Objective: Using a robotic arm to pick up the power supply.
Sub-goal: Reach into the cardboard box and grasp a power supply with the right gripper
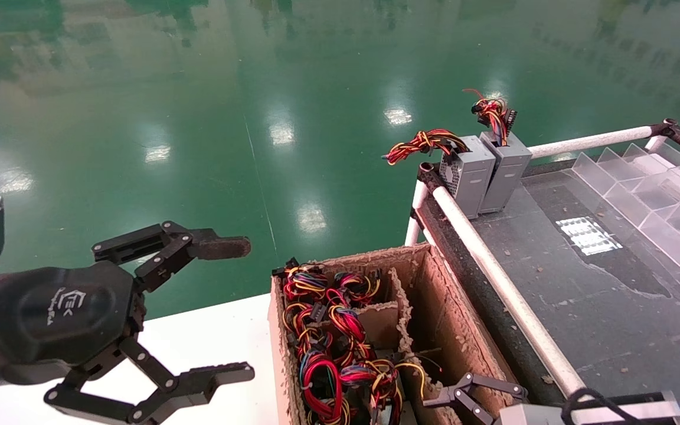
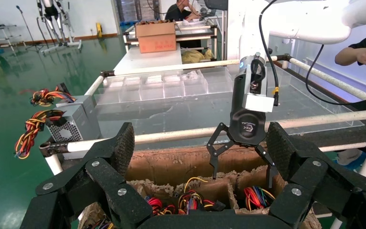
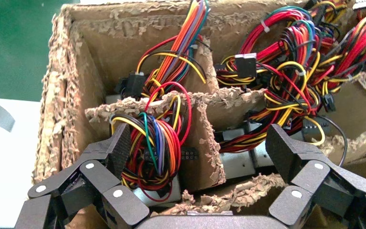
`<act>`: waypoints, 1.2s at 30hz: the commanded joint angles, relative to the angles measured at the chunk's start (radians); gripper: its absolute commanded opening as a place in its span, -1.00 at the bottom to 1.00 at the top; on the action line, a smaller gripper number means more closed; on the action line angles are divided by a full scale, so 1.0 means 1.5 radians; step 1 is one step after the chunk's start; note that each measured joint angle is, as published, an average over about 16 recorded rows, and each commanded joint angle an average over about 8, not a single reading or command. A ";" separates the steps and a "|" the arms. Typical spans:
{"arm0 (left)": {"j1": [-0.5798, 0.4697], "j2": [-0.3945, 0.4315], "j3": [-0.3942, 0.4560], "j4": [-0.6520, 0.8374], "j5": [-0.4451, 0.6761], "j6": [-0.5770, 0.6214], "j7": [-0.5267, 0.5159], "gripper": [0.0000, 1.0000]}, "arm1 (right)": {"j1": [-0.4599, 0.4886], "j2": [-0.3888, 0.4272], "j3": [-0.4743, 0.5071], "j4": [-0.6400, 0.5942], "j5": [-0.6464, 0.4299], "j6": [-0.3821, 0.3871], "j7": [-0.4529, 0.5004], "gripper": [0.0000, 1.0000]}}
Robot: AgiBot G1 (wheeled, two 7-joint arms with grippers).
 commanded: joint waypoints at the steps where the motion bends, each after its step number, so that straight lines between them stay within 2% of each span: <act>1: 0.000 0.000 0.000 0.000 0.000 0.000 0.000 1.00 | -0.003 0.001 0.002 0.004 -0.002 0.003 -0.014 1.00; 7: 0.000 0.000 0.000 0.000 0.000 0.000 0.000 1.00 | -0.027 0.003 0.016 0.008 0.002 0.024 -0.099 1.00; 8: 0.000 0.000 0.000 0.000 0.000 0.000 0.000 1.00 | -0.033 0.004 0.019 0.008 0.004 0.028 -0.113 0.91; 9: 0.000 0.000 0.000 0.000 0.000 0.000 0.000 1.00 | -0.038 0.004 0.021 0.009 0.006 0.030 -0.126 0.71; 15: 0.000 0.000 0.000 0.000 0.000 0.000 0.000 1.00 | -0.061 0.007 0.031 0.010 0.017 0.037 -0.184 -0.79; 16: 0.000 0.000 0.000 0.000 0.000 0.000 0.000 1.00 | -0.063 0.007 0.032 0.010 0.018 0.037 -0.190 -0.95; 17: 0.000 0.000 0.000 0.000 0.000 0.000 0.000 1.00 | -0.064 0.007 0.033 0.010 0.020 0.037 -0.195 -1.00; 36: 0.000 0.000 0.000 0.000 0.000 0.000 0.000 1.00 | -0.059 -0.008 0.020 0.011 0.002 0.027 -0.210 -1.00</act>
